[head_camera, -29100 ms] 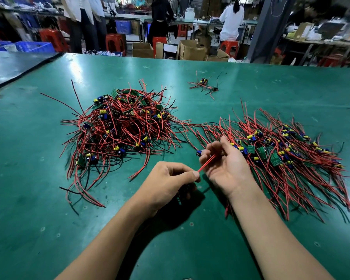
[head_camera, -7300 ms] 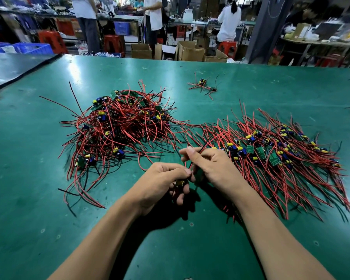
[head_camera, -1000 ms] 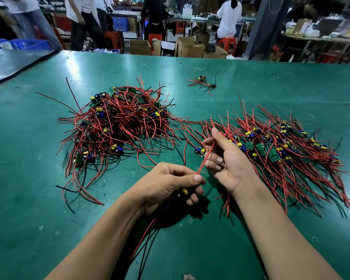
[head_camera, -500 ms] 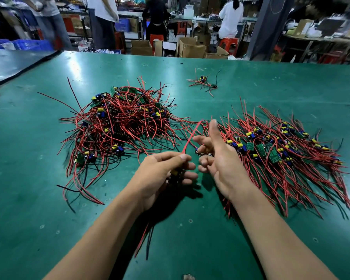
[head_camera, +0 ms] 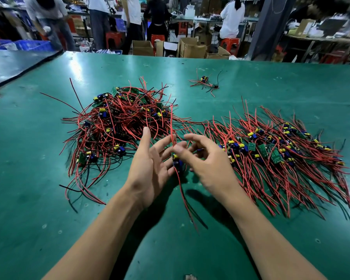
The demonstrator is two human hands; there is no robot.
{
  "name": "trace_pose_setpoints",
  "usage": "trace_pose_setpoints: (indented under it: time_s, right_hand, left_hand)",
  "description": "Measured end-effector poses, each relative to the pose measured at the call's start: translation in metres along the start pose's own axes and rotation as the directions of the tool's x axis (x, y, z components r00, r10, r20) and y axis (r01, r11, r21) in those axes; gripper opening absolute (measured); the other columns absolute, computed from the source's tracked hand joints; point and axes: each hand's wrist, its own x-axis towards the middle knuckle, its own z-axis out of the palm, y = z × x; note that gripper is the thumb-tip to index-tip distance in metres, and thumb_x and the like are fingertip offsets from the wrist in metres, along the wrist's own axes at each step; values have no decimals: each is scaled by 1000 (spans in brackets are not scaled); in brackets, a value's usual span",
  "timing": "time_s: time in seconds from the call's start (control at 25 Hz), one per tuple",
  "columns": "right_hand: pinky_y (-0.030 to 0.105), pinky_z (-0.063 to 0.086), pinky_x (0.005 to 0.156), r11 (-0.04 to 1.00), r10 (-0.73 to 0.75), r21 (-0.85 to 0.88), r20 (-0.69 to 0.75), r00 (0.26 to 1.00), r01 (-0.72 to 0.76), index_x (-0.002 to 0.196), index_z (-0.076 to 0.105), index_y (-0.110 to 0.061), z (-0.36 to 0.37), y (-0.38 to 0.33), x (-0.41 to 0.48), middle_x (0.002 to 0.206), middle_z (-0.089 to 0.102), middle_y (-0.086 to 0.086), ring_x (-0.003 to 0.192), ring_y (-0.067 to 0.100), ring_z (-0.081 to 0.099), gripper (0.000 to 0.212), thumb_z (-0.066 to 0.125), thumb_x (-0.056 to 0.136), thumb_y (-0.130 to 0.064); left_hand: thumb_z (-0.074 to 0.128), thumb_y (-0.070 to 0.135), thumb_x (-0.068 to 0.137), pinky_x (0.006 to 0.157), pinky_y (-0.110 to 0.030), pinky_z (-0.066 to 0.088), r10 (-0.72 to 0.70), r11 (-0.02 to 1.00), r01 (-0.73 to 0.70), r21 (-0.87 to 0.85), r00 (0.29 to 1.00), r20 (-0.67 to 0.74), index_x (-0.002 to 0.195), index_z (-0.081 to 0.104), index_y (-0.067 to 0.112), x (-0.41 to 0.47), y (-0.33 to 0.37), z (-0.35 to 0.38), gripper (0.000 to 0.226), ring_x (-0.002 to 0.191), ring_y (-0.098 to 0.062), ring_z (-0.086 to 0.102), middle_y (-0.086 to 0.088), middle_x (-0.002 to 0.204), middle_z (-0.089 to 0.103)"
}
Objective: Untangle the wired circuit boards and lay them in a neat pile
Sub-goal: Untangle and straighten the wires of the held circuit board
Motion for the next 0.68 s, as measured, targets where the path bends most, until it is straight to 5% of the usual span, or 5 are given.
trace_pose_setpoints:
  time_s: [0.2, 0.24, 0.36, 0.56, 0.68]
  right_hand:
    - [13, 46, 90, 943, -197, -293, -112, 974, 157, 118, 71, -20, 6, 0, -1, 107, 67, -5, 96, 6, 63, 35, 78, 84, -18]
    - [13, 45, 91, 941, -196, -309, -175, 965, 136, 116, 72, -18, 0, 1, 1, 106, 67, -3, 96, 7, 63, 31, 76, 86, -17]
    - [21, 43, 98, 906, -201, -420, -317, 927, 52, 116, 72, -12, -20, 5, 8, 107, 63, 1, 100, 15, 60, 26, 72, 90, -15]
    - [26, 45, 92, 841, -304, -527, -271, 913, 123, 116, 72, -13, -21, 7, 9, 105, 61, 0, 95, 15, 57, 26, 71, 91, -19]
    - [20, 49, 84, 845, -361, -453, -93, 928, 283, 103, 76, -14, -12, 9, 7, 95, 69, -3, 83, 6, 61, 16, 71, 89, -20]
  left_hand:
    - [32, 55, 100, 104, -40, 47, 95, 969, -88, 232, 995, -20, 133, 56, 19, -4, -8, 6, 55, 114, -18, 64, -4, 128, 66]
    - [40, 44, 102, 100, -38, 50, 228, 884, -174, 435, 971, -75, 127, 61, 16, -3, -10, 3, 43, 107, -15, 67, -5, 123, 68]
    - [65, 24, 92, 80, -25, 50, 627, 263, -209, 942, 779, -2, 107, 70, 17, 0, -12, -14, 16, 77, -2, 60, 1, 101, 65]
    - [67, 53, 82, 81, -31, 46, 526, -76, -101, 992, 841, 125, 105, 71, 23, 0, -12, -27, 38, 89, -12, 53, 5, 95, 56]
    - [48, 65, 76, 87, -34, 32, 385, -424, -83, 902, 885, 262, 107, 70, 34, -1, -12, -24, 48, 101, -17, 45, 11, 98, 62]
